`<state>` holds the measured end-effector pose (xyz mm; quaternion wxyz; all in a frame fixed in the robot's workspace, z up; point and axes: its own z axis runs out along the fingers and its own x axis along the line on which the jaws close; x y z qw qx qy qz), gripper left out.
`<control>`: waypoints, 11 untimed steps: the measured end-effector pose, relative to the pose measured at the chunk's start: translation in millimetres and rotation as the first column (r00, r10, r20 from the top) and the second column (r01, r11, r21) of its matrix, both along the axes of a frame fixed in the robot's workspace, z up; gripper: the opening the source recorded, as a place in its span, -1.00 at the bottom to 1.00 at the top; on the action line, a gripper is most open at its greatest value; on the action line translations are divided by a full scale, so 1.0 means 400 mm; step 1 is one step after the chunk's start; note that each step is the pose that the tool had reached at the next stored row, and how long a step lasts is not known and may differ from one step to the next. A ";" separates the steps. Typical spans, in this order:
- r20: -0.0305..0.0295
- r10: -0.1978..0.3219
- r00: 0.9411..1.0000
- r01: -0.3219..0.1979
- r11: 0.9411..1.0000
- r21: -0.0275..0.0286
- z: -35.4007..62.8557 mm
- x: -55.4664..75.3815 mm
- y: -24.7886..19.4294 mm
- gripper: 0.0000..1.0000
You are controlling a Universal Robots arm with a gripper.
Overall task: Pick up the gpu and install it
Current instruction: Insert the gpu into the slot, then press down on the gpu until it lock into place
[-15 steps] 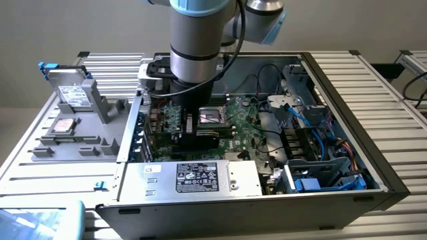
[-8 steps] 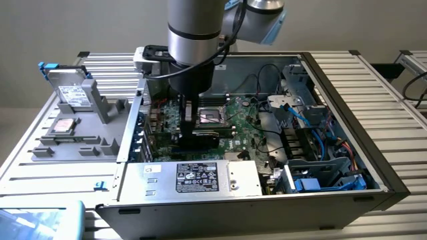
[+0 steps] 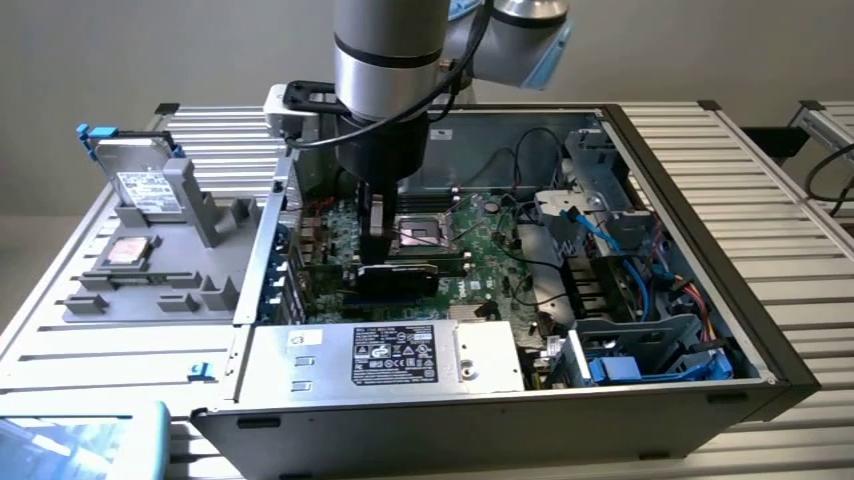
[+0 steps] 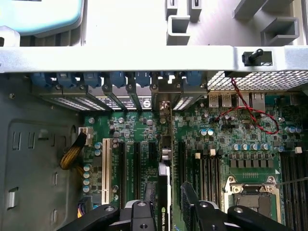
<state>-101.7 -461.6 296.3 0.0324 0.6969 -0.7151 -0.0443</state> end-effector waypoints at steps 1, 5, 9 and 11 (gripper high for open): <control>0.000 0.000 1.000 0.000 1.000 0.000 0.000 0.000 0.000 -0.27; 0.000 0.000 1.000 0.000 1.000 0.000 0.000 0.000 0.000 -0.27; 0.000 0.000 1.000 0.000 1.000 0.000 0.000 0.000 0.000 -0.45; 0.000 0.001 1.000 -0.001 1.000 0.000 0.000 0.000 0.000 -0.58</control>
